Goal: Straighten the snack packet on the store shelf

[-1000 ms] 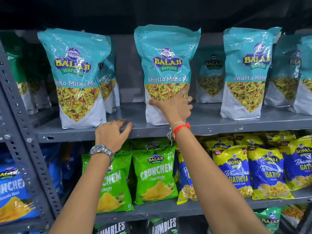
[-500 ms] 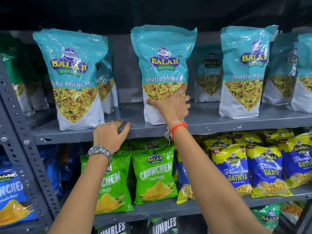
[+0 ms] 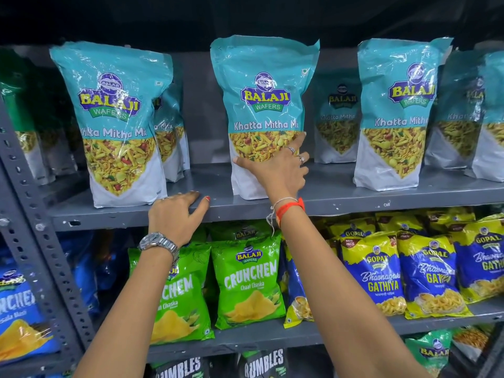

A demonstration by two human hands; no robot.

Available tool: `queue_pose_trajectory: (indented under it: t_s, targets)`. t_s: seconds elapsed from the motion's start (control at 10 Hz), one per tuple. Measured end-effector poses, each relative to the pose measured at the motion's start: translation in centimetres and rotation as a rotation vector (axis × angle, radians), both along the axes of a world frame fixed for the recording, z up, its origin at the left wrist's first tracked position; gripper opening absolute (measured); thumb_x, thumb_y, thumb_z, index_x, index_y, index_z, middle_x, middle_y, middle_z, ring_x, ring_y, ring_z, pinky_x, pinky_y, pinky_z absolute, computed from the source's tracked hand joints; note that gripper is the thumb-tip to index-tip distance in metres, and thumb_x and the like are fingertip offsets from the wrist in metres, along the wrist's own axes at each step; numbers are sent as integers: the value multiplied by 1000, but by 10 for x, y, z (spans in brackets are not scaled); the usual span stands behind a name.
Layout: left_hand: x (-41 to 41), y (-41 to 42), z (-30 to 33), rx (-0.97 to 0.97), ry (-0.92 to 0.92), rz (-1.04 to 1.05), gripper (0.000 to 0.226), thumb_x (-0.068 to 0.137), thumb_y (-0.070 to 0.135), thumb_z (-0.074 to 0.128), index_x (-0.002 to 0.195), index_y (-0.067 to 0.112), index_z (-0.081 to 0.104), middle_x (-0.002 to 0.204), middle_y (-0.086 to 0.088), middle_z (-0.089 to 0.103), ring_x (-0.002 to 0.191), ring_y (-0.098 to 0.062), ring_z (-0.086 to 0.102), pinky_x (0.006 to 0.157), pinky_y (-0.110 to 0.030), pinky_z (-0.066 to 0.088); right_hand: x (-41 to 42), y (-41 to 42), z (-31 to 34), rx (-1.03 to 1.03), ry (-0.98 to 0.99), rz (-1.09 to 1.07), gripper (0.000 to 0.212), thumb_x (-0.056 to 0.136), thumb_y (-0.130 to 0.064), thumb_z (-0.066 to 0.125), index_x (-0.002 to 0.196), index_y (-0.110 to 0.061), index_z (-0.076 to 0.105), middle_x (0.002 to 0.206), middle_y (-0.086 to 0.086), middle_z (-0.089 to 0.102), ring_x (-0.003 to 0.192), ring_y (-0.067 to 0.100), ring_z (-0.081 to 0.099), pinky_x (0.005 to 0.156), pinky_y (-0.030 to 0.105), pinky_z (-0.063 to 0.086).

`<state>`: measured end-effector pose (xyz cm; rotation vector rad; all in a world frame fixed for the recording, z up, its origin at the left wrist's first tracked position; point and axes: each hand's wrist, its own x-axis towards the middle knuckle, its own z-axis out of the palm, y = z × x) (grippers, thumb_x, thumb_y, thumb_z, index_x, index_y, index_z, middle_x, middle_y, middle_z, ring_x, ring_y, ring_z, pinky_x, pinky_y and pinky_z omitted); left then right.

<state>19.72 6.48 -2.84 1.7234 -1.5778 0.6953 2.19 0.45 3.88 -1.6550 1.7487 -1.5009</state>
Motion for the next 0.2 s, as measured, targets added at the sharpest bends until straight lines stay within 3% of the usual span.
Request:
queue_pose_trajectory:
  t_s: [0.1,0.2]
  targets:
    - [-3,2,0,1,0,5,60,77,56,30,98,17,70,94,-12,73,82,-31,66,67,-35,48,-13,10,-8,-57,-36,-3,146,46,-78,75,153,-13,-1,151,20,27,138,41,28,105,62,33]
    - [-4,1,1,55,29,36,67,76,59,26,106,15,66,107,-13,69,92,-33,64,74,-39,48,-51,22,-30,-313,-293,-95,114,62,-62,78,148,-10,24,144,16,41,132,35,40,106,47,36]
